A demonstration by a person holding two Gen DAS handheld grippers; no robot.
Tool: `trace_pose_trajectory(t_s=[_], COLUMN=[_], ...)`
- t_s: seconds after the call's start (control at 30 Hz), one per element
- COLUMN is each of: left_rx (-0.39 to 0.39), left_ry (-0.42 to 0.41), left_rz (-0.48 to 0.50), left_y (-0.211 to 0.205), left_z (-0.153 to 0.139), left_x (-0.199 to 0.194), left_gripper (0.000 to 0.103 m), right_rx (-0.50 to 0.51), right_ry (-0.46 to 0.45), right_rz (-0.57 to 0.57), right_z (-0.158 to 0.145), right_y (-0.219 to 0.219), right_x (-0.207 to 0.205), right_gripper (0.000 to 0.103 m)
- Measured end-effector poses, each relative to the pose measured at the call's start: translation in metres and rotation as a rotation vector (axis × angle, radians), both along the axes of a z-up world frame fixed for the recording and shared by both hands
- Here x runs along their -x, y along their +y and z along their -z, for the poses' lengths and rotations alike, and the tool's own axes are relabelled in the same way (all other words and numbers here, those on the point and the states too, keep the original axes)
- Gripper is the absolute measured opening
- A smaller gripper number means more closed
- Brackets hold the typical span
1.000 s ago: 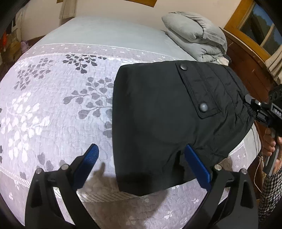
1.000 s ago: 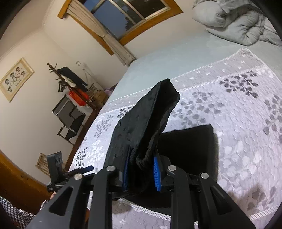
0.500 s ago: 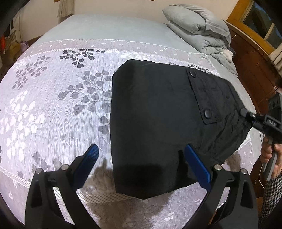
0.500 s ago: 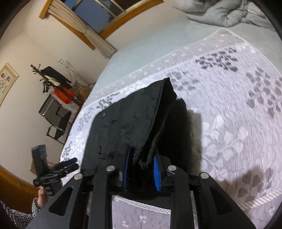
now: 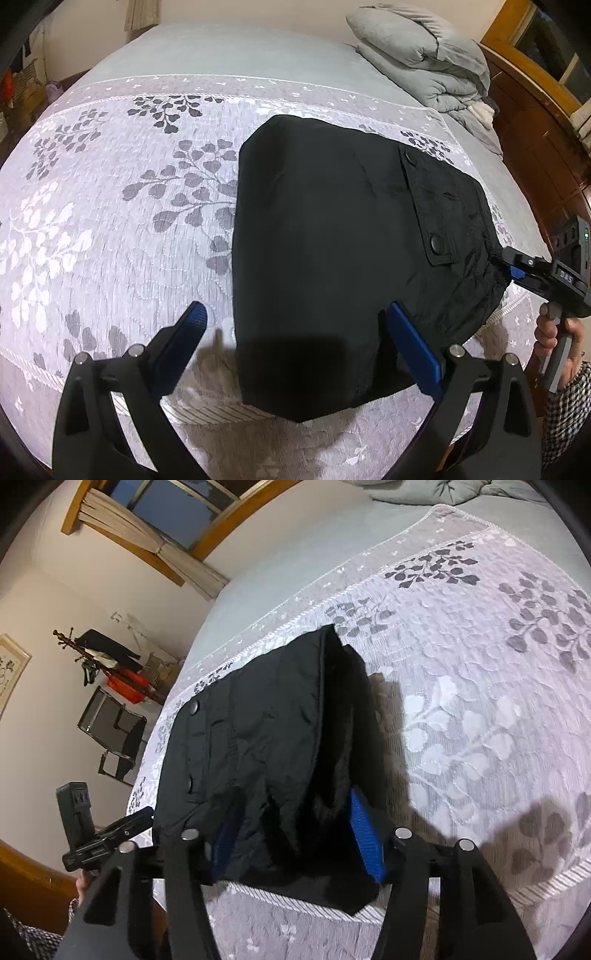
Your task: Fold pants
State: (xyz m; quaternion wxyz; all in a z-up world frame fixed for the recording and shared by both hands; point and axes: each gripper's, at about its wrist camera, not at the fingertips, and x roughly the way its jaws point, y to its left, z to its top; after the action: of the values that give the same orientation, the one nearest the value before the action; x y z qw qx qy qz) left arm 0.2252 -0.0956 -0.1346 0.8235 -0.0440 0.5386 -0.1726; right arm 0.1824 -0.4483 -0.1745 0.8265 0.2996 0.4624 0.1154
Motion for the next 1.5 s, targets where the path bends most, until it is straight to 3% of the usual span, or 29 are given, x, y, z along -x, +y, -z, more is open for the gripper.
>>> trace_pose_trajectory(t_s=[0.37, 0.47, 0.5, 0.63, 0.9, 1.0, 1.17, 1.5], left_rx=[0.026, 0.045, 0.058, 0.112, 0.099, 0.08, 0.067, 0.042], left_ry=[0.044, 0.073, 0.087, 0.136, 0.132, 0.117, 0.101, 0.079], left_rz=[-0.056, -0.057, -0.053, -0.063, -0.063, -0.055, -0.041, -0.019], left_y=[0.011, 0.008, 0.007, 0.003, -0.001, -0.003, -0.007, -0.013], left_z=[0.007, 0.014, 0.018, 0.029, 0.031, 0.029, 0.025, 0.022], left_x=[0.02, 0.025, 0.026, 0.026, 0.026, 0.025, 0.024, 0.024], left_gripper=[0.097, 0.097, 0.097, 0.097, 0.099, 0.099, 0.099, 0.099], right_rx=[0.016, -0.012, -0.022, 0.02, 0.036, 0.04, 0.058, 0.052], right_ry=[0.015, 0.028, 0.033, 0.023, -0.036, -0.062, -0.066, -0.01], right_rz=[-0.02, -0.015, -0.018, -0.031, -0.043, -0.045, -0.057, -0.034], right_z=[0.002, 0.011, 0.013, 0.014, -0.011, -0.023, -0.032, -0.005], right_y=[0.008, 0.01, 0.012, 0.019, 0.021, 0.021, 0.022, 0.017], right_x=[0.02, 0.016, 0.015, 0.015, 0.021, 0.024, 0.024, 0.028], right_gripper=[0.069, 0.054, 0.042, 0.035, 0.032, 0.02, 0.019, 0.019])
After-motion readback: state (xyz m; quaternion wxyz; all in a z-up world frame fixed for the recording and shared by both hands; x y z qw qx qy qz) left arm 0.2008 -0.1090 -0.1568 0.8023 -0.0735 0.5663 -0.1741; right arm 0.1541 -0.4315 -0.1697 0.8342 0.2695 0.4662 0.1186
